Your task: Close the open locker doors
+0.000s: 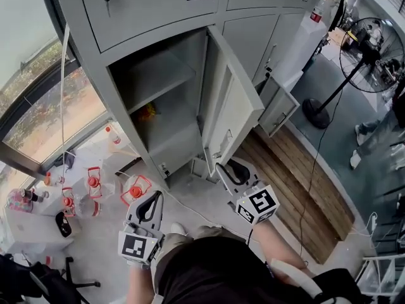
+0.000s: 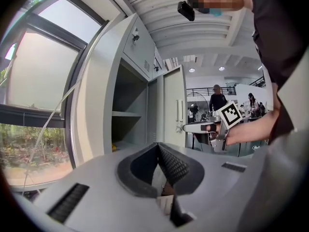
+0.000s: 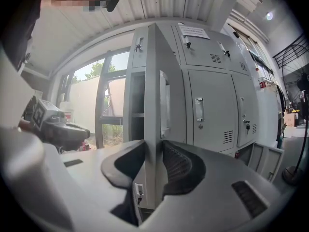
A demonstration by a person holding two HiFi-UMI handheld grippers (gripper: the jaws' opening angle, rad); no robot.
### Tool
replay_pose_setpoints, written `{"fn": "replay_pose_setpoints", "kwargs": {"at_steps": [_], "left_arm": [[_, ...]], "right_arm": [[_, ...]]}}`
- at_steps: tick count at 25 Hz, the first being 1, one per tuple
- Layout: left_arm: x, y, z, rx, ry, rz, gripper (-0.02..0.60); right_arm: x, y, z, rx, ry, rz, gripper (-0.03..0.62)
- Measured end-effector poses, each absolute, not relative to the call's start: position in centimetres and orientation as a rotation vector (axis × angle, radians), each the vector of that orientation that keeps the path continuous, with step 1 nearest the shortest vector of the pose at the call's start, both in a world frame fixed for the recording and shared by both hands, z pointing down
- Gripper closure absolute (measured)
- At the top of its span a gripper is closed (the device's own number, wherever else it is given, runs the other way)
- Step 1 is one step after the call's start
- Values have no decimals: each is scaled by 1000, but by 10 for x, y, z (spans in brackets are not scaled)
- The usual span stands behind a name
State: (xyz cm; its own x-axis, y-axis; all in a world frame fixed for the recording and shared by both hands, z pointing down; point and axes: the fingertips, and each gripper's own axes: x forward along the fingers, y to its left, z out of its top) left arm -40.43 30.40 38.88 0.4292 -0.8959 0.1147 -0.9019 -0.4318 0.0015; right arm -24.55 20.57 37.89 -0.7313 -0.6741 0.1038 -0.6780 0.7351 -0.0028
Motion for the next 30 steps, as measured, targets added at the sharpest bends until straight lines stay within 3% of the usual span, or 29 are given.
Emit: {"fn": "replay_pose_setpoints", "kwargs": {"at_steps": [6,30], "left_arm": [[-431,308,386,2586,-1669,130,574],[-512,305,391,2542,-1698,110,574]], "right_arm": [[-283,212,379,1068,-2847,49,456],[-403,194,375,941,-2882,3,476]]}}
